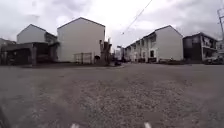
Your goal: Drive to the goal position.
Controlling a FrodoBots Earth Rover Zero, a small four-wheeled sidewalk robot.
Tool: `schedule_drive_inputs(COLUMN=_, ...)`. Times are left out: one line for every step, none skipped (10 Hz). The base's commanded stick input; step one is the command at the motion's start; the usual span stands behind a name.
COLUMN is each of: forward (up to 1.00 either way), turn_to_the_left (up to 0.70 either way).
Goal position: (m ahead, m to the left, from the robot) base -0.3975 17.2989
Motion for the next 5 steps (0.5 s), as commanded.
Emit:
schedule_drive_inputs(forward=0.00, turn_to_the_left=0.00)
schedule_drive_inputs(forward=0.00, turn_to_the_left=0.00)
schedule_drive_inputs(forward=0.00, turn_to_the_left=0.00)
schedule_drive_inputs(forward=0.00, turn_to_the_left=0.00)
schedule_drive_inputs(forward=0.20, turn_to_the_left=0.00)
